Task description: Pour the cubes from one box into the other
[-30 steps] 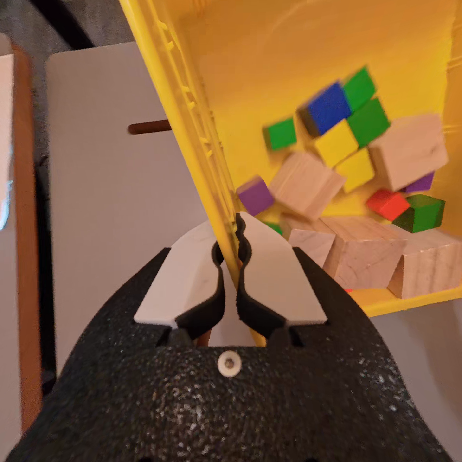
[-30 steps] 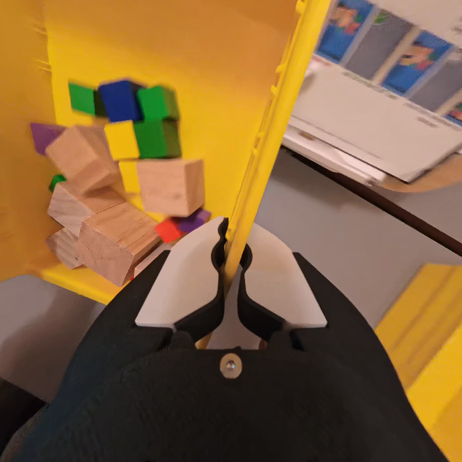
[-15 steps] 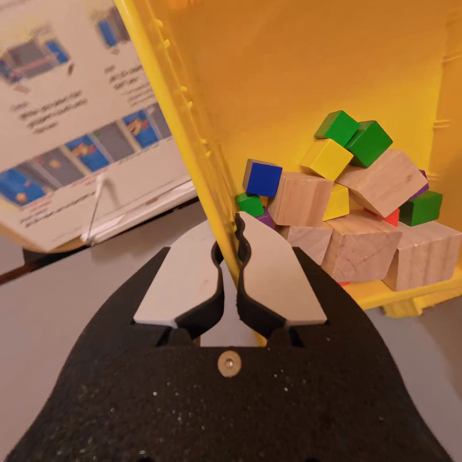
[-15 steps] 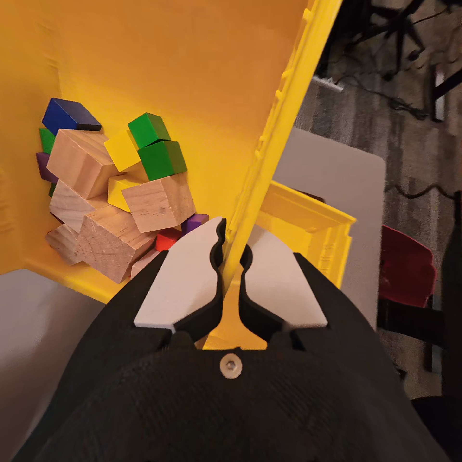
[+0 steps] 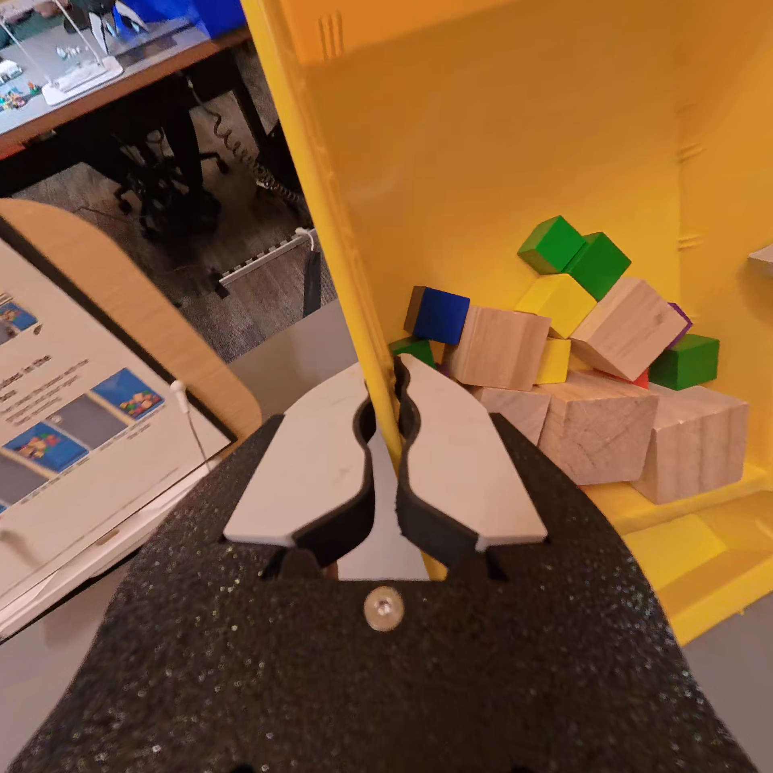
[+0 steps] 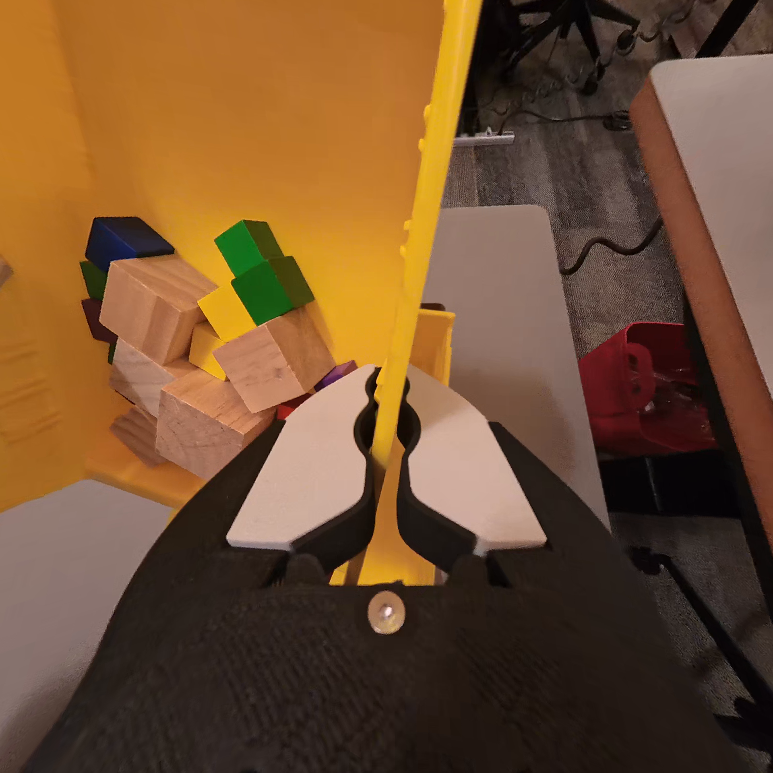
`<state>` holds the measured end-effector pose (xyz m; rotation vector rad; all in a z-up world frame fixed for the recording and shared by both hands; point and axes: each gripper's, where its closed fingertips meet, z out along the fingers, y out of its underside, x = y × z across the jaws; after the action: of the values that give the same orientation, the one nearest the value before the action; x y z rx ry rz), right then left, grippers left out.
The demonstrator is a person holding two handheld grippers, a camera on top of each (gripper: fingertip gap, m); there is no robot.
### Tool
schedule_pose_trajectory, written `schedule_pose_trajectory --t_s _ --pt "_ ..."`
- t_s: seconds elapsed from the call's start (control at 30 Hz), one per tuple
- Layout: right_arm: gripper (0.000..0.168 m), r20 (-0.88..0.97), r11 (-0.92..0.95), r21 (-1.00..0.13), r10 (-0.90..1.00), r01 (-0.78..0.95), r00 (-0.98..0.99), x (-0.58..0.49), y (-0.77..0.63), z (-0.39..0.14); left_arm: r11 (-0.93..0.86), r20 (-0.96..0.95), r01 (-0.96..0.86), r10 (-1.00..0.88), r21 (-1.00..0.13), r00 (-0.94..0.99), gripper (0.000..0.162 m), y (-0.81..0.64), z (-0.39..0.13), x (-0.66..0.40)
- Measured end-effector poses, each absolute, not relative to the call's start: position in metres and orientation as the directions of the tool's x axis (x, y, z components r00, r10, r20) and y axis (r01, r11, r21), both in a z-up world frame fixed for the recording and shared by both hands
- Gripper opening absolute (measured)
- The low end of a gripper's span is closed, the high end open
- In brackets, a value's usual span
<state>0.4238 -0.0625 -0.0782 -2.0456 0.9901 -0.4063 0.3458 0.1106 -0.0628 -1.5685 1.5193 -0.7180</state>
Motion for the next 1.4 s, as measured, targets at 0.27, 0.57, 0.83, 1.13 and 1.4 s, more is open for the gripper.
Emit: schedule_pose_trajectory --t_s 0.27,0.57,0.83,1.13,1.4 --pt "0.006 0.055 -0.298 -0.906 -0.788 -0.302 0.613 0.449 -0.081 -0.060 0.074 -0.119 -0.390 -0.989 -0.918 0.092 0.005 0.093 -0.058 0.376" --pt "0.005 0.012 -0.188 -0.950 -0.822 -0.250 0.570 0.460 -0.092 -0.063 0.029 -0.047 -0.281 -0.997 -0.959 0.059 0.005 0.082 -0.074 0.393" --pt "0.008 0.077 -0.191 -0.973 -0.798 -0.130 0.598 0.469 -0.083 -0.064 -0.010 0.000 -0.185 -0.999 -0.983 0.052 0.006 0.089 -0.078 0.402" --pt "0.004 0.077 -0.139 -0.988 -0.823 -0.068 0.563 0.484 -0.081 -0.060 0.023 -0.031 -0.110 -0.997 -0.994 0.070 0.006 0.092 -0.079 0.415" --pt "0.005 0.063 -0.079 -0.997 -0.799 -0.001 0.598 0.491 -0.076 -0.055 0.071 -0.072 -0.020 -0.993 -0.997 0.096 0.006 0.096 -0.074 0.419"
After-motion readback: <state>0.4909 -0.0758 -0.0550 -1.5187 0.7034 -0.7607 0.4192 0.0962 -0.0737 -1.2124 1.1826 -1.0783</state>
